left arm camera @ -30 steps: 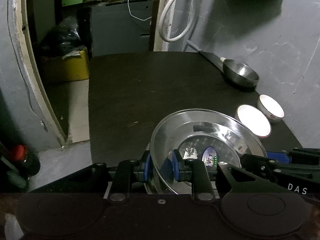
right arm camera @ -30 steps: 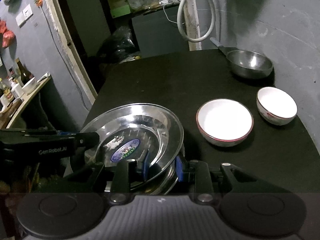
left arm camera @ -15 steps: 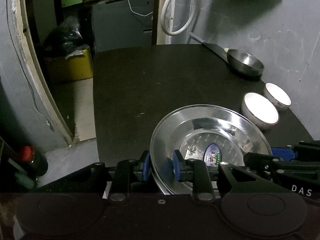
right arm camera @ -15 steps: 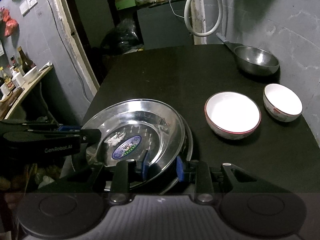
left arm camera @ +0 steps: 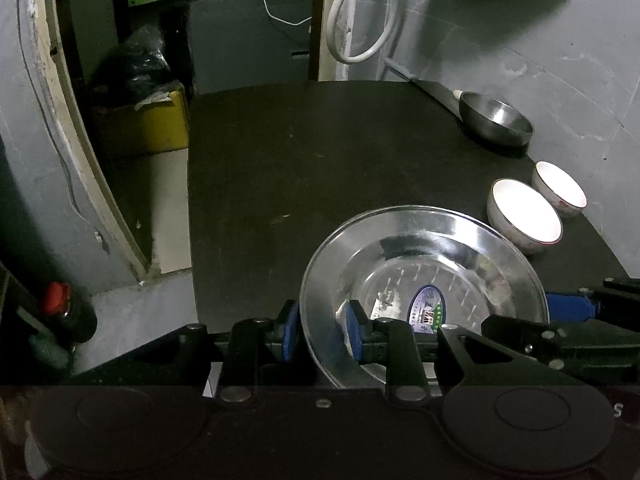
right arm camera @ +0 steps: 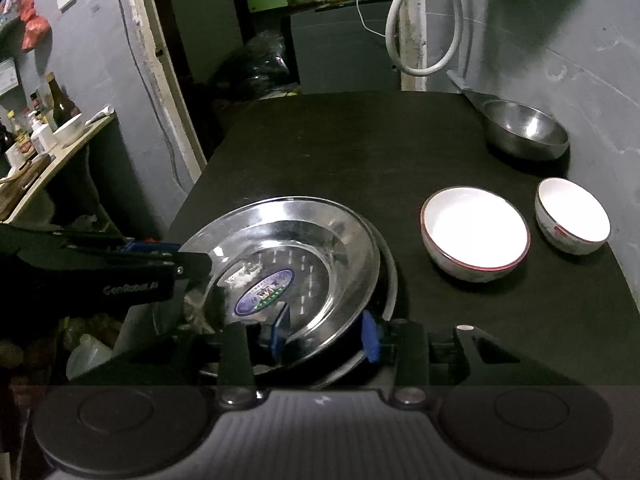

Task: Organize plates and bowls
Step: 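Lift the sticker-labelled plate with both grippers and carry it, then open both grippers and move them toward the steel bowl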

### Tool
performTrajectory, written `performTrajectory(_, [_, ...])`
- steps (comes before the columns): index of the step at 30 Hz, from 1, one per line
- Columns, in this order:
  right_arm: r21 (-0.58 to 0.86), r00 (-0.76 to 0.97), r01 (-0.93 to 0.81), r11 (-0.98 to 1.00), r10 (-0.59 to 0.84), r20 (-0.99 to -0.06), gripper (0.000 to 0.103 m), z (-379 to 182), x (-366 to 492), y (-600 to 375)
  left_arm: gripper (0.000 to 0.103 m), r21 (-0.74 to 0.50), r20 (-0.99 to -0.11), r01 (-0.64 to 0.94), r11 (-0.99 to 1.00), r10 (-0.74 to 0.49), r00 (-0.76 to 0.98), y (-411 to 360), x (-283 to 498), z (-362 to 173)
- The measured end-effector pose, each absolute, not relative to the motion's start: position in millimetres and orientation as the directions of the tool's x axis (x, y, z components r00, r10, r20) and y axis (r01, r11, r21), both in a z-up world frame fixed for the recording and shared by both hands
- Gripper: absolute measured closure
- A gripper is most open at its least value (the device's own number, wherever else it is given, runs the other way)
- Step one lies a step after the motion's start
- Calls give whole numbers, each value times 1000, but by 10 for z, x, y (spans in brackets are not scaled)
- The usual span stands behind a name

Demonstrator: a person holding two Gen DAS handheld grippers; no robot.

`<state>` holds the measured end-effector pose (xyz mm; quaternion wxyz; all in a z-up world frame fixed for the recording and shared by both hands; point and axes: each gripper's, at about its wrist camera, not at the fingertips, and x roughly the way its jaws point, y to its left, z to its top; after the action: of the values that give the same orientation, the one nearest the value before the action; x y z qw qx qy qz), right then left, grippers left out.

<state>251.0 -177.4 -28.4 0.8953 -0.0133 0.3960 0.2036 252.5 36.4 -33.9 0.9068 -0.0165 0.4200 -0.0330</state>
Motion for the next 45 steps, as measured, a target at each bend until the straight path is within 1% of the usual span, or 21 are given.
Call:
performTrajectory(1, [138,602,-378,915,356,-715,58,-284,2505,-1772,75,-59,-759,45,997,-74,646,364,2524,-337])
performTrajectory(4, [135,604,-384,914,359,-712,51,-269,2495,-1775,70,-57,-757,41,998,-70,649,355,2519,-330])
performTrajectory(5, [126,608,-380,916,351,-712,47,-260,2492,-1779,67,-56,-757,39,998,-68,650,351,2518,-329])
performTrajectory(7, [121,614,-375,919,344,-710,45,-251,2482,-1806,63,-56,-757,35,998,-65,651,349,2513,-328])
performTrajectory(10, [121,623,-367,922,340,-704,40,-222,2479,-1856,53,-53,-756,25,998,-57,653,343,2508,-317])
performTrajectory(11, [119,626,-365,923,338,-703,38,-216,2481,-1872,44,-52,-754,21,998,-53,655,340,2507,-306])
performTrajectory(12, [119,629,-361,925,336,-701,34,-208,2482,-1896,32,-48,-748,14,999,-46,662,338,2501,-288])
performTrajectory(13, [122,632,-356,927,335,-699,32,-200,2479,-1923,26,-44,-740,8,999,-38,671,336,2494,-267])
performTrajectory(15, [125,638,-343,931,329,-696,20,-178,2479,-1979,8,-33,-719,-6,999,-19,695,326,2491,-213])
performTrajectory(16, [126,644,-334,934,324,-693,17,-165,2477,-2018,4,-31,-710,-11,999,-14,704,322,2498,-189])
performTrajectory(17, [125,650,-325,937,318,-690,12,-148,2487,-2063,1,-32,-701,-13,999,-13,713,319,2512,-162])
performTrajectory(18, [124,658,-313,941,310,-687,7,-132,2493,-2107,1,-36,-692,-14,999,-14,722,305,2538,-136])
performTrajectory(20, [123,674,-285,951,290,-680,2,-98,2541,-2222,1,-39,-682,-16,999,-15,731,268,2617,-87])
performTrajectory(23, [118,696,-242,963,257,-670,1,-40,2627,-2412,1,-47,-662,-9,999,-24,750,162,2770,-7])
performTrajectory(30, [124,800,-203,971,238,-551,1,291,2838,-2836,1,-61,-590,38,997,-67,805,-231,3240,242])
performTrajectory(33, [119,821,-206,971,238,-518,0,409,3054,-2945,1,-61,-561,58,996,-83,823,-397,3496,333])
performTrajectory(36, [117,826,-198,973,230,-515,1,388,3321,-2998,1,-73,-547,83,994,-109,830,-574,3796,363])
performTrajectory(40, [112,828,-158,981,194,-526,1,226,3665,-3043,1,-79,-540,99,992,-126,833,-814,4239,325])
performTrajectory(45, [137,818,-118,983,175,-548,7,-25,4023,-3042,1,-59,-566,129,990,-140,813,-1085,4664,166])
